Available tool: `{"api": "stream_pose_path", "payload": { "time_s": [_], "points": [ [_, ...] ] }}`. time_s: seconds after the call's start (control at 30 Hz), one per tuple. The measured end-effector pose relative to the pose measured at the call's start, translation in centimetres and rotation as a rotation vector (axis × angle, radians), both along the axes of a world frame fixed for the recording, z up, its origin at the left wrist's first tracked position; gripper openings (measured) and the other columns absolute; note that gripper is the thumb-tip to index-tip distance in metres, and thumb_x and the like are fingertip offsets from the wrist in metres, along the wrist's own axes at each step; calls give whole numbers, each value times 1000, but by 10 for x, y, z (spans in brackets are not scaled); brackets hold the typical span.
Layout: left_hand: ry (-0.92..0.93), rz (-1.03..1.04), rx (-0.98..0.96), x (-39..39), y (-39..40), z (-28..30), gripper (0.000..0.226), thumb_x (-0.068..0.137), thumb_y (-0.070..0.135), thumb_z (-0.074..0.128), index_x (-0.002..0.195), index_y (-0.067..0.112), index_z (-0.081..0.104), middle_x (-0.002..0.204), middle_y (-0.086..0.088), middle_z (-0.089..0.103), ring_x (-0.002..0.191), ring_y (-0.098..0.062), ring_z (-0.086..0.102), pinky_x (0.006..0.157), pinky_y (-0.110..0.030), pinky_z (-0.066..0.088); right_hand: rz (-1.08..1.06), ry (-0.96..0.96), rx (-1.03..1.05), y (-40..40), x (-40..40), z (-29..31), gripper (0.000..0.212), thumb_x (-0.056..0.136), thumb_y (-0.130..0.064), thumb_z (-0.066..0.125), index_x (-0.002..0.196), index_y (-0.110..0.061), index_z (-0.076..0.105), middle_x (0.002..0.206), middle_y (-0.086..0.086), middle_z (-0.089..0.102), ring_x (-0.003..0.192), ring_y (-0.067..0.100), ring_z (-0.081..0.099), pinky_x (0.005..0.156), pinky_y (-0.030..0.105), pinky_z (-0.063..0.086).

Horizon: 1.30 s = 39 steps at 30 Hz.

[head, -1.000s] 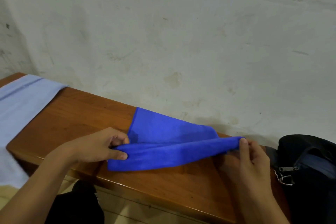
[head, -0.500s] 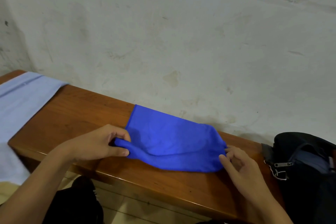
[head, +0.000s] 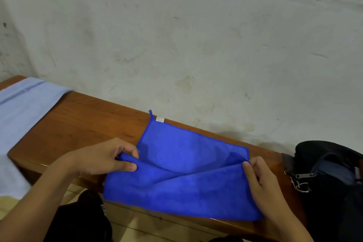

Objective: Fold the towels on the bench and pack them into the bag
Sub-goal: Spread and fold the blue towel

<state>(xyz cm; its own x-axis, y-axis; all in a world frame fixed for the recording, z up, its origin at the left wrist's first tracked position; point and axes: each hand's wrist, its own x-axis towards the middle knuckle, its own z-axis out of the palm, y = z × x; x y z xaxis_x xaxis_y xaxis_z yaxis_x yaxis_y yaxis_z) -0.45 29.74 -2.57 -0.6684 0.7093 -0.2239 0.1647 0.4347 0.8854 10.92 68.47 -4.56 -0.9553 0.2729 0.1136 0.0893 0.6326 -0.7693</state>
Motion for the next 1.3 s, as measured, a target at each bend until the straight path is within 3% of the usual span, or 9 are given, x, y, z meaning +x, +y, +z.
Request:
{"api": "stream_pose_path", "payload": {
  "time_s": [0.17,0.4,0.57,0.77,0.87,0.97,1.07,1.17,1.3],
  "points": [
    [-1,-2,9,0,7,0,12,96,21,62,92,14,71,97,-2,72,97,-18,67,84,-30,54,-50,-28,56,3,-2,-3,32,95,-43,42,82,-14,48,66,7,53,59,15,52,55,33,39],
    [104,199,53,-4,15,-3,18,95,16,61,87,27,73,101,6,71,99,-9,67,81,-26,54,-135,80,-61,3,-6,-1,18,93,-3,62,88,-16,51,87,2,62,81,12,63,69,19,46],
    [176,369,47,-8,18,-1,8,90,14,66,88,19,72,91,9,73,89,-6,69,70,-24,55,-153,122,-74,6,-8,-3,29,91,13,51,88,-15,55,86,-9,61,83,1,60,72,21,47],
    [203,554,30,-12,28,-9,8,91,15,65,88,21,71,85,11,73,87,-5,68,72,-23,53,-218,84,-38,10,-19,-5,34,93,7,53,89,-25,65,89,-16,63,77,11,59,72,33,50],
    [237,480,-37,-12,33,-14,13,96,16,60,89,24,68,90,9,69,91,-9,64,77,-24,49,-174,29,32,11,-20,-7,22,94,-5,63,99,-26,63,95,-21,59,84,0,57,80,25,51],
    [275,423,-169,-12,32,-16,15,98,18,57,87,25,64,89,6,66,88,-10,62,73,-24,49,-177,-2,127,12,-17,-6,8,92,-19,68,98,-24,65,91,-16,63,80,3,59,66,15,49],
    [232,368,-244,-11,27,-15,13,98,19,58,90,26,66,89,6,69,85,-10,66,75,-29,57,-140,-64,131,13,-14,-8,26,91,-23,69,115,-24,58,96,-15,61,83,1,58,68,14,46],
    [168,382,-166,-8,26,-9,12,96,18,59,91,23,69,86,8,71,81,-7,68,61,-24,55,-159,-79,75,13,-14,-7,49,92,-22,69,137,-21,51,98,-13,60,88,4,58,78,22,49],
    [213,439,-57,-11,24,-5,12,91,17,67,87,26,75,90,19,73,90,4,66,79,-20,53,-202,-53,-7,13,-17,-8,23,91,-16,69,113,-22,66,98,-13,65,95,9,62,81,26,54]
  ]
}}
